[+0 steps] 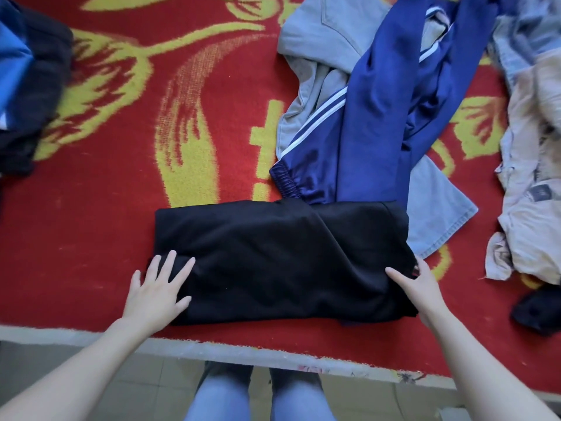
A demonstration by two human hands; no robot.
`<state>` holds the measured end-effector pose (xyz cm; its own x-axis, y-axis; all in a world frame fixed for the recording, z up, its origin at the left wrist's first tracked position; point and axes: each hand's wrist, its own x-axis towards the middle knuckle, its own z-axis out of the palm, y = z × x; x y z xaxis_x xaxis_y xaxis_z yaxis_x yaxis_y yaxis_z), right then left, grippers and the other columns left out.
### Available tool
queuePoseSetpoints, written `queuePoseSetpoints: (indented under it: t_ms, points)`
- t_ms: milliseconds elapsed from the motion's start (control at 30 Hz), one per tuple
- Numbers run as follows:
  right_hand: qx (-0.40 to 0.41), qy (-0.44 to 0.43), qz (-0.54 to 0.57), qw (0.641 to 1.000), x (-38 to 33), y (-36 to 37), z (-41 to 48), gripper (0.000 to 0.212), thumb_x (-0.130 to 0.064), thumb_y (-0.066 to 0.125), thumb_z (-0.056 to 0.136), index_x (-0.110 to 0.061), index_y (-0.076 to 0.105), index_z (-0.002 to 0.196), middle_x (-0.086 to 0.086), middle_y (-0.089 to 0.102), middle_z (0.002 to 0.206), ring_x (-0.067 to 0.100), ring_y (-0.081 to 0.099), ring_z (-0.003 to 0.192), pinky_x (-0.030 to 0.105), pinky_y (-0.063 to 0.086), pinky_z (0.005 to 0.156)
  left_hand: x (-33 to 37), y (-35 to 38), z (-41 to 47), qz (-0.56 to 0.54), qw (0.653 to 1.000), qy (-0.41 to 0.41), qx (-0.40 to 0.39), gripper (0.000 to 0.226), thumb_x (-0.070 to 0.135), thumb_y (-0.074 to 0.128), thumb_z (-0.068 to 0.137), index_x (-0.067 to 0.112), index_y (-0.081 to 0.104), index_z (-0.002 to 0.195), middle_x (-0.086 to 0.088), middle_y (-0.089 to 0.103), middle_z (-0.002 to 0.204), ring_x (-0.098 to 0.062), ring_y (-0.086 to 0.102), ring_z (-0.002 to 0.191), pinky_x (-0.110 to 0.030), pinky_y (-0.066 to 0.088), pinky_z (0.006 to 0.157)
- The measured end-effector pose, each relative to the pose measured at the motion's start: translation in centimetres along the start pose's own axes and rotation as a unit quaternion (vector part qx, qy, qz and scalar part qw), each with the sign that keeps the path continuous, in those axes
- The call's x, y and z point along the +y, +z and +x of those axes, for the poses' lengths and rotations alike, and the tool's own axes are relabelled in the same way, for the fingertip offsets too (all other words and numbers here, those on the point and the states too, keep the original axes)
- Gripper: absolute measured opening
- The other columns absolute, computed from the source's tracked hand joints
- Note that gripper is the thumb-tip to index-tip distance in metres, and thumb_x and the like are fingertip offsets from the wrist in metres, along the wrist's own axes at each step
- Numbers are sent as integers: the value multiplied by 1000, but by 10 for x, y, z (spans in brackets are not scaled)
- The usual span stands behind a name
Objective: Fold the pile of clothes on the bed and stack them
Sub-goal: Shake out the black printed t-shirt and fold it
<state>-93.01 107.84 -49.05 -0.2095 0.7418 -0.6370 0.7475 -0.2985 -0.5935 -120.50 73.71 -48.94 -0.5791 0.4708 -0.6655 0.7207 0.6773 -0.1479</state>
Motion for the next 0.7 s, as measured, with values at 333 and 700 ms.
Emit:
queuePoseSetpoints:
  t_ms: [333,700]
  points:
    - [58,-31,-21,998,-57,11,25,52,-41,61,86,-12,50,128,2,55,119,17,53,109,30,40,92,6,-9,6,26,998,-2,-63,72,50,35,95,36,-12,147,-5,-14,157,-27,-5,145,-45,15,114]
    - [236,123,330,906,-106,-13,72,31,-14,61,87,-16,41,63,-5,42,67,6,41,58,19,37,51,6,-23,14,10,992,0,-129,67,47,34,96,42,-12,145,-5,-12,157,-32,2,144,-48,11,114]
